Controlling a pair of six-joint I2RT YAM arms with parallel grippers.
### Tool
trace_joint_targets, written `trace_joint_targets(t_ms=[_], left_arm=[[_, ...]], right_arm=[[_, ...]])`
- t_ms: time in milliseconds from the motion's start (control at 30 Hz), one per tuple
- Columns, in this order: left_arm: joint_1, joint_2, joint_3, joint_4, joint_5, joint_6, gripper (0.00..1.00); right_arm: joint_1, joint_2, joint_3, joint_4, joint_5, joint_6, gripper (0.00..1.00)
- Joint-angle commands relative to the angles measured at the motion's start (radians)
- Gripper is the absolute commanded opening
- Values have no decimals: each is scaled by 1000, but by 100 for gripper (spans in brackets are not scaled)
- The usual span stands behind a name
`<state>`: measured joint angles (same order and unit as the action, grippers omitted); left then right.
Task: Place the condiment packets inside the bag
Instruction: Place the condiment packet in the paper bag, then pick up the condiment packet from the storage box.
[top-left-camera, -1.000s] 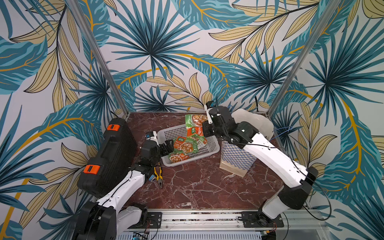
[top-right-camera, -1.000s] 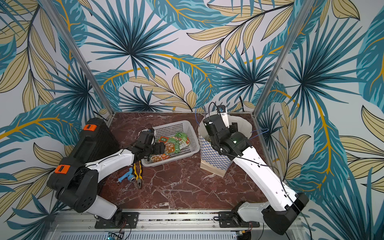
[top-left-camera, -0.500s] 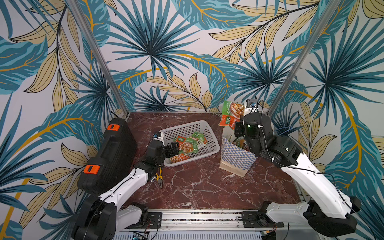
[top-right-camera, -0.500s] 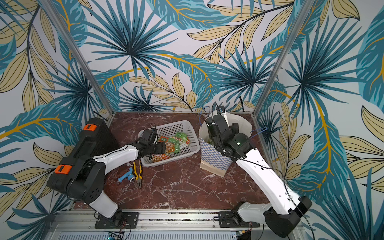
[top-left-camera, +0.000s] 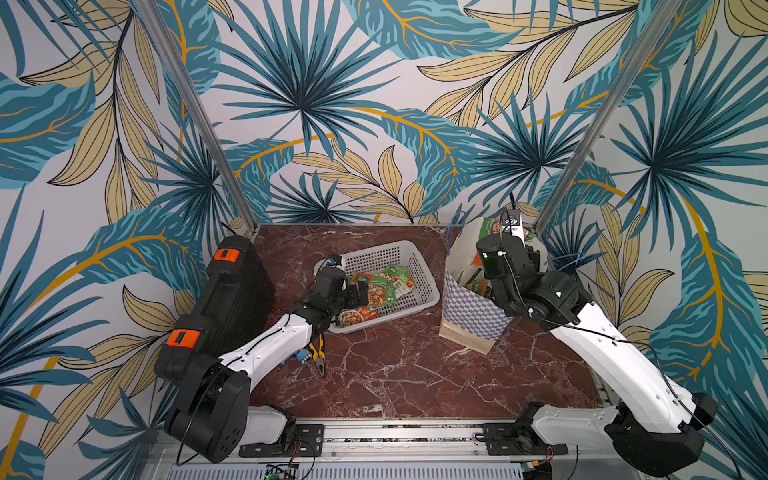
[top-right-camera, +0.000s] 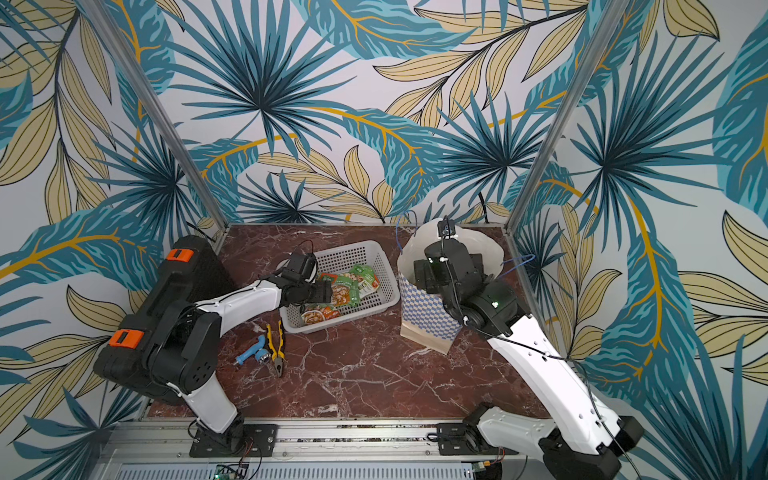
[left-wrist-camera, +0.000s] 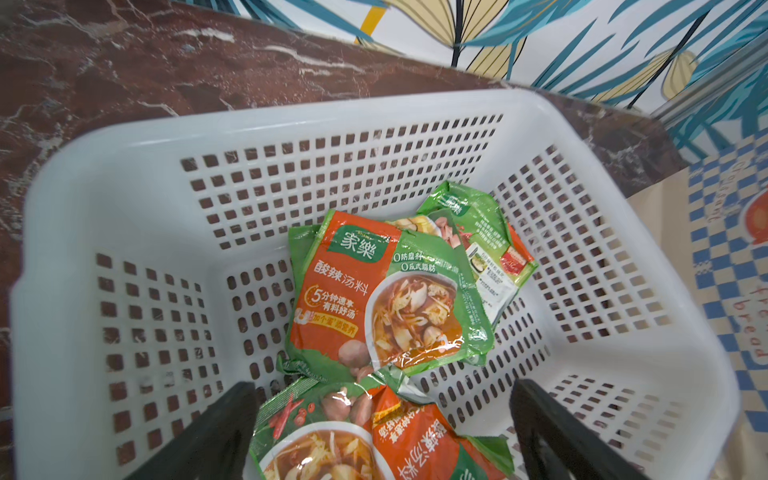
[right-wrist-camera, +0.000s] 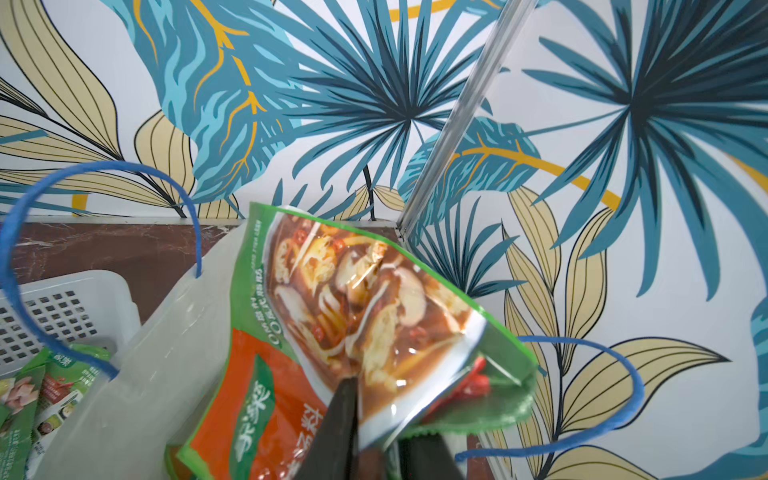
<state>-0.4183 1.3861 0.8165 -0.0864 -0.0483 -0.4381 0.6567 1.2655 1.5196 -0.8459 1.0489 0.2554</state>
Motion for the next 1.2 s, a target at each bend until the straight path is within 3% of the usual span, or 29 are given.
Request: trace_joint_targets(t_ms=[0,100,267,500,667,967,1067,1167], left_arm=[[-5,57,79,-90,3,39,97],[-5,109,114,-120,0,44,95],[-4,182,166,-153,10,47,90],[4,300,272,-253,0,55,85],[55,359,341,-306,46,57,85],[152,525,484,-355,298,58,85],[151,585,535,-391,344,71,76],[152,585,526,-377,376,57,59]], right_arm=[[-29,27,-19,-37,-73,20,41],[-45,33,-11,-43,-131,13,58],[-55,15,-3,-46,-195,0,71],[-55,-54,-33,-20,-376,-18,89],[-54,-126,-95,3,-496,-24,99],[-55,-223,-188,19,-572,-28,100],[-55,-242,-203,21,-578,-37,100],[-55,-259,-217,26,-581,-48,99]])
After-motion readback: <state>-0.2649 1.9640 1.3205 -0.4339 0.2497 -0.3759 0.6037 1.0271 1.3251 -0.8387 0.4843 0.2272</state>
